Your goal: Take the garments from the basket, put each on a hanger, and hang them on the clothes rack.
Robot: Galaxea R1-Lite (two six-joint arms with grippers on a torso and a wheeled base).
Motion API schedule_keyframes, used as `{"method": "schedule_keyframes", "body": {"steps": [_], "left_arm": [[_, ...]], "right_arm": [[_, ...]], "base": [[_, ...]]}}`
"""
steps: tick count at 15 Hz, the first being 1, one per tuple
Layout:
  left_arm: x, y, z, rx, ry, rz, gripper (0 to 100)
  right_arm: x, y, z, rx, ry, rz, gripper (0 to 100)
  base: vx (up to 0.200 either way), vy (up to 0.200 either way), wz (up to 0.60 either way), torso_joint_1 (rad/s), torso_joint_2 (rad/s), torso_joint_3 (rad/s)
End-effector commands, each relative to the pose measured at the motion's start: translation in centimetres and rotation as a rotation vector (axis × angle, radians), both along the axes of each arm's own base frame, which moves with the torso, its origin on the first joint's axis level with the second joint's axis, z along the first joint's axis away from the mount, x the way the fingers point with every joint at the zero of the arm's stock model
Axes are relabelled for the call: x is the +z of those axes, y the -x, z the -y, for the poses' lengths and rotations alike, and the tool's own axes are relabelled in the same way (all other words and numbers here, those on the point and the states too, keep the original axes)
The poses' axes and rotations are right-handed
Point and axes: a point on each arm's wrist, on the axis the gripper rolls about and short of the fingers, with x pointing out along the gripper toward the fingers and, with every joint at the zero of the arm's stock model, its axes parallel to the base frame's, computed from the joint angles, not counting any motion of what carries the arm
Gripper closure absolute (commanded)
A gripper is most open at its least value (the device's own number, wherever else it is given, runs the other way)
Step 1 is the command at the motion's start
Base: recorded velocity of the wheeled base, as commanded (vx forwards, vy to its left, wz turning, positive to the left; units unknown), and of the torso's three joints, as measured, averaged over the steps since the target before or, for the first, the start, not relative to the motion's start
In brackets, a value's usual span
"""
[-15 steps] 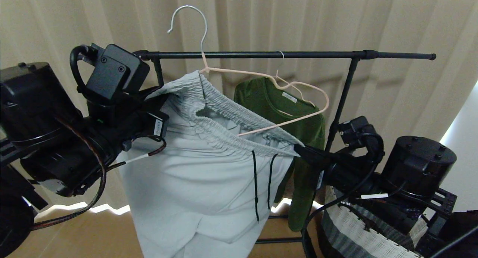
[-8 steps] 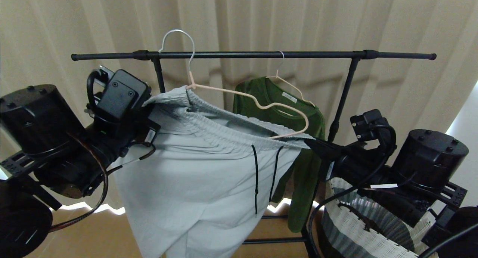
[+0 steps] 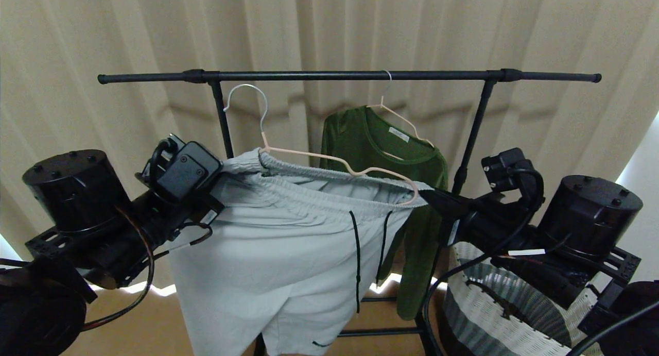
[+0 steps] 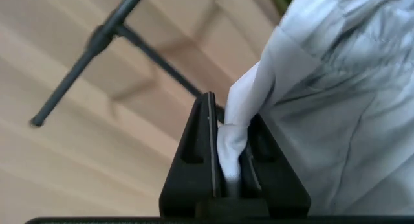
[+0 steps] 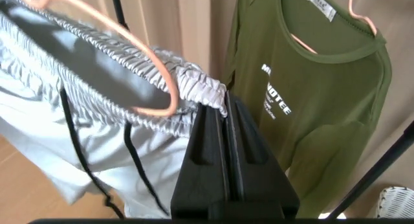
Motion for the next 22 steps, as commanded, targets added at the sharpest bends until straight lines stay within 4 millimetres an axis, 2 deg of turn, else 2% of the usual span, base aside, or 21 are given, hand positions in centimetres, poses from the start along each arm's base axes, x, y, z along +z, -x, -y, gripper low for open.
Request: {"method": "schedule_keyframes", "body": {"steps": [1,2,3,5,9,11,14,16,19,22], "left_arm": [[-0.2,-0.1,-0.1,0.002,-0.003,-0.001,100],[-0.3,-0.1,-0.2,0.008,-0.007,-0.004,100],[-0.8,-0.2,-1.3,0.045,-0.054,-0.018,100],[-2.4,-0.1,-1.9,0.06,-0.099,-0.069,100],[-2.8,-0.3,-2.8,0.096,-0.122,-0.079,100],[-3.3,-0.3,-3.1,0.082,-0.134,-0.094,100],[-3.1,-0.1,-3.1,0.027,-0.151,-0.073,100],[-2.9,-0.1,-3.2,0.032,-0.148,-0.062,100],[-2.4,-0.2,-4.3,0.075,-0.159,-0.041,100],[-1.5,-0.9,-5.4,0.124,-0.151,-0.007,100]], "right_arm": [[0.0,-0.5,-0.3,0.002,-0.001,0.004,100],[0.1,-0.5,-0.3,0.002,-0.003,0.008,100],[0.3,-0.4,-0.3,0.003,-0.007,0.015,100],[0.8,0.6,-0.9,0.038,-0.015,0.028,100],[2.0,2.1,-2.3,0.111,-0.034,0.059,100],[2.0,2.2,-2.6,0.12,-0.032,0.055,100],[2.8,0.6,-2.5,0.084,-0.014,0.025,100],[3.3,0.4,-2.4,0.08,0.002,-0.001,100],[4.6,1.2,-2.0,0.083,0.0,0.003,100],[5.8,3.4,-1.4,0.115,0.035,-0.053,100]], "base": [[0.0,0.0,0.0,0.0,0.0,0.0],[0.0,0.0,0.0,0.0,0.0,0.0],[0.0,0.0,0.0,0.0,0.0,0.0],[0.0,0.0,0.0,0.0,0.0,0.0],[0.0,0.0,0.0,0.0,0.0,0.0],[0.0,0.0,0.0,0.0,0.0,0.0],[0.0,0.0,0.0,0.0,0.0,0.0],[0.0,0.0,0.0,0.0,0.0,0.0],[0.0,0.0,0.0,0.0,0.0,0.0],[0.0,0.0,0.0,0.0,0.0,0.0]]}}
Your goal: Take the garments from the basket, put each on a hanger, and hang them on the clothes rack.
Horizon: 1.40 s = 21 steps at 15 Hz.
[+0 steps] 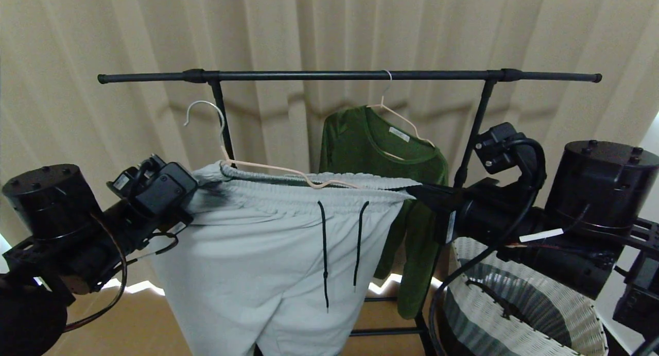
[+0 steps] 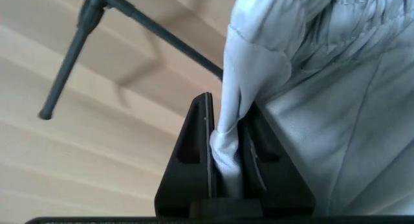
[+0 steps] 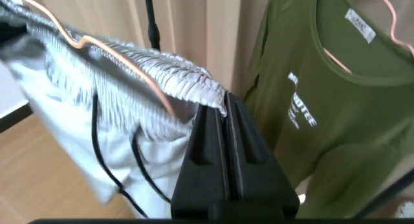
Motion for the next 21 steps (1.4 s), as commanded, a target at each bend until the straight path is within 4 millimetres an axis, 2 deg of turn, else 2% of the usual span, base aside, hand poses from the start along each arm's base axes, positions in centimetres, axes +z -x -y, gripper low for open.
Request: {"method": "schedule_keyframes", "body": {"steps": [1,3,6,8,12,16,21], "left_arm": [[0.4,-0.2,-0.6,0.024,0.002,0.016,100],[0.1,0.1,0.0,0.0,0.003,0.005,100],[0.3,0.5,1.2,-0.046,0.004,0.011,100],[0.0,0.7,1.9,-0.074,0.005,0.0,100],[1.4,-0.4,0.6,0.027,0.022,0.054,100],[1.2,-0.3,0.8,0.057,0.053,0.046,100],[1.2,-0.5,1.1,0.065,0.074,0.043,100]], "right_arm": [[2.1,1.7,0.4,0.027,-0.029,0.037,100],[2.7,1.6,0.0,0.034,-0.041,0.054,100],[2.4,1.1,-1.1,0.054,-0.034,0.043,100],[2.8,1.3,-2.5,0.1,-0.043,0.053,100],[0.9,3.5,-2.9,0.169,-0.002,0.002,100],[0.6,5.1,-4.3,0.316,-0.008,-0.01,100],[-2.0,5.1,-8.3,0.419,0.0,-0.02,100]], "base": [[0.0,0.0,0.0,0.0,0.0,0.0],[0.0,0.0,0.0,0.0,0.0,0.0],[0.0,0.0,0.0,0.0,0.0,0.0],[0.0,0.0,0.0,0.0,0.0,0.0],[0.0,0.0,0.0,0.0,0.0,0.0],[0.0,0.0,0.0,0.0,0.0,0.0],[0.0,0.0,0.0,0.0,0.0,0.0]]}}
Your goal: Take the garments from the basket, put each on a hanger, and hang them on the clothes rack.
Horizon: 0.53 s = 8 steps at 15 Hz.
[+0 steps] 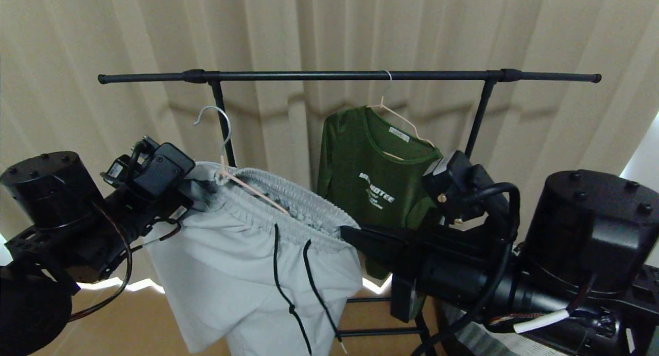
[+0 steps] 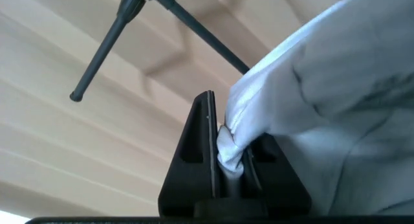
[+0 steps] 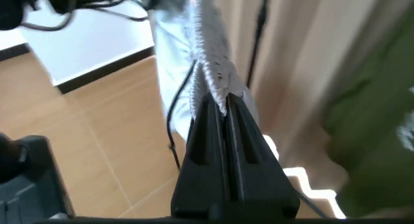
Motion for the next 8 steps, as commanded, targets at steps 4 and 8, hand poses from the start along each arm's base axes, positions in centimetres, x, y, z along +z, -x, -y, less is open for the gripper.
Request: {"method": "schedule_keyframes", "body": {"steps": [4,8], "left_arm": [[-0.3,0.2,1.5,-0.054,0.046,-0.012,100],[-0.5,0.1,1.8,-0.051,0.071,-0.024,100]], "right_arm": [[-2.8,-0.6,-2.1,0.028,0.04,-0.028,100],[-3.3,0.2,-1.9,0.043,0.058,-0.039,0]], "base": [[0.0,0.0,0.0,0.0,0.0,0.0],[0.0,0.0,0.0,0.0,0.0,0.0]]}}
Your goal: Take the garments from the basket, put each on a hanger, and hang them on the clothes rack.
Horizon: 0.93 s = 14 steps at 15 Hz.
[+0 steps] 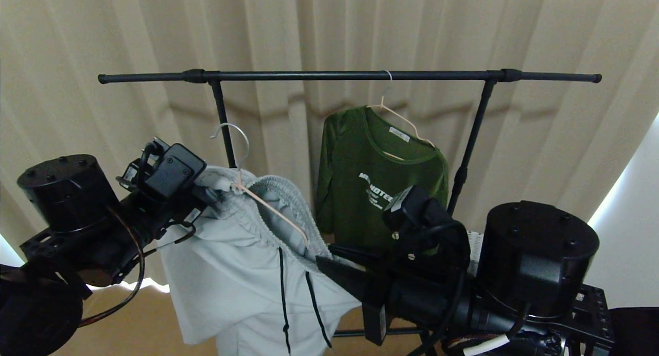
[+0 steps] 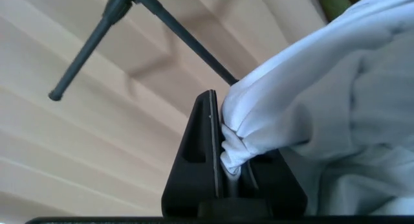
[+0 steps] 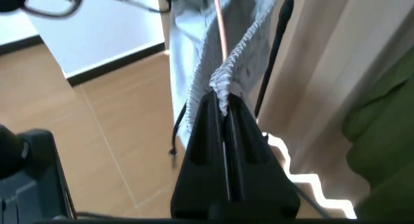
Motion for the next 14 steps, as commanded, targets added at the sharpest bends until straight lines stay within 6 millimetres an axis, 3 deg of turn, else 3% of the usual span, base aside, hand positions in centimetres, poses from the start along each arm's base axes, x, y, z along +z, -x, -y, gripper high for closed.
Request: {"method": "schedule_keyframes", "body": {"steps": [1,5,9,14], "left_arm": [[-0.2,-0.1,0.1,-0.001,-0.001,-0.008,100],[-0.4,0.4,1.8,-0.067,0.069,-0.023,100],[-0.7,1.0,3.1,-0.128,0.074,-0.038,100],[-1.0,1.5,5.3,-0.207,0.091,-0.052,100]], "right_arm": [[-0.4,0.3,-0.1,0.008,0.011,-0.006,0],[-0.3,-0.4,-0.1,-0.002,0.048,0.076,0],[-0.1,-4.1,2.0,-0.128,0.077,0.173,0],[-0.7,-4.6,2.1,-0.141,0.095,0.166,0]], "base": [[0.0,0.0,0.0,0.0,0.0,0.0],[0.0,0.0,0.0,0.0,0.0,0.0],[0.0,0.0,0.0,0.0,0.0,0.0],[0.0,0.0,0.0,0.0,0.0,0.0]]}}
